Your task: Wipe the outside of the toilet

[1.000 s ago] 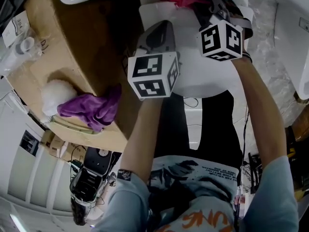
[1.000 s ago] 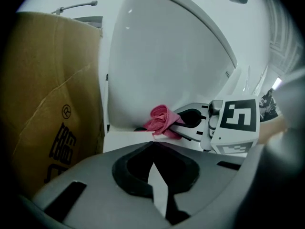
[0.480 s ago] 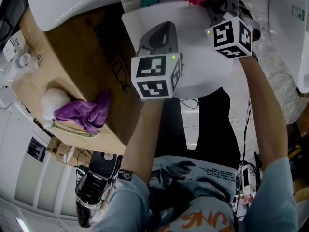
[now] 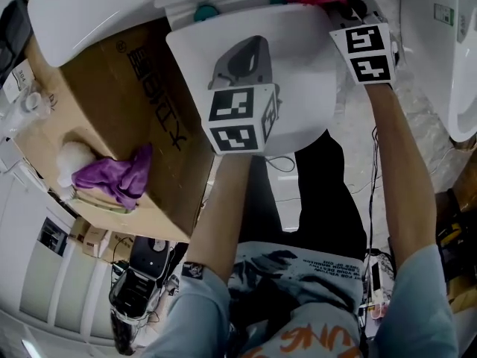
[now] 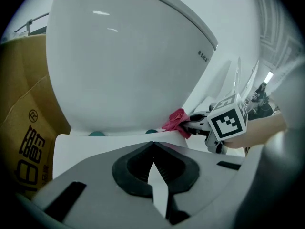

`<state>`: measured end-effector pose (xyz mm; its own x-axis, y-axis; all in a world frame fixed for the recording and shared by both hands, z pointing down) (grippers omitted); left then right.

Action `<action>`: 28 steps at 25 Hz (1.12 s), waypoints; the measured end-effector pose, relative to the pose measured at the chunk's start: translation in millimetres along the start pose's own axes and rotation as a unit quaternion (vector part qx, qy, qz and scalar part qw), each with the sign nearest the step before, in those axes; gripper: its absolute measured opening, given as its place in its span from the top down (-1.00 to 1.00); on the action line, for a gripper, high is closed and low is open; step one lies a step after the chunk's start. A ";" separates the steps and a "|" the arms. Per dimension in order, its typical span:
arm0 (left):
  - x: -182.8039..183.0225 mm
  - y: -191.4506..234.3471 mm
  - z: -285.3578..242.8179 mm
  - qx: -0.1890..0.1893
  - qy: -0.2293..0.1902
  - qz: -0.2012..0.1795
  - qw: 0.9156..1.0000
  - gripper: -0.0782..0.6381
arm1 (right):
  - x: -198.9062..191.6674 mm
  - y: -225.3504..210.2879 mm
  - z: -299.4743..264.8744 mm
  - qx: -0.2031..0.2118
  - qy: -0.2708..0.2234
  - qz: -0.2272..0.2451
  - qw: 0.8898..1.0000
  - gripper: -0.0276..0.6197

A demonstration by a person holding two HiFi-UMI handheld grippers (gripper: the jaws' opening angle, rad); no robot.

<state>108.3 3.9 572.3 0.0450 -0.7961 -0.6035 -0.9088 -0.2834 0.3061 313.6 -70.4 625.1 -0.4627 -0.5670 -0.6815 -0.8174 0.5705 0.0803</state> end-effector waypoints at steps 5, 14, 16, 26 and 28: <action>1.5 -21.2 -0.4 0.011 -0.021 0.023 0.999 0.71 | -47.0 -28.4 25.3 0.019 -0.049 -0.280 0.958 0.72; 9.4 -35.1 46.0 0.017 -0.059 0.017 0.998 0.71 | -34.6 -13.3 105.3 0.034 -0.127 -0.292 0.947 0.72; 17.8 -33.1 60.0 0.013 -0.079 0.008 0.997 0.71 | -19.8 -2.2 120.2 0.024 -0.147 -0.297 0.943 0.72; 44.8 14.4 194.8 0.006 -0.180 -0.023 0.983 0.71 | 90.4 109.6 189.7 0.013 -0.236 -0.335 0.912 0.72; 57.7 26.8 229.6 0.019 -0.202 -0.018 0.979 0.71 | 121.6 127.1 207.6 0.021 -0.256 -0.330 0.908 0.72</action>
<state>-8.6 73.1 376.6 -0.0828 -0.5080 -0.8573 -0.9250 -0.2809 0.2558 224.7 56.5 401.4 0.3529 -0.4500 -0.8203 -0.8395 0.2347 -0.4900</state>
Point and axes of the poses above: the fingertips, and each gripper's own axes: z backward along the fingers, y to its left, x out of its top, the point moved 9 cm from there along z, backward along the fingers, and after that the axes turned 3 degrees about -y, right-handed, at the moved point
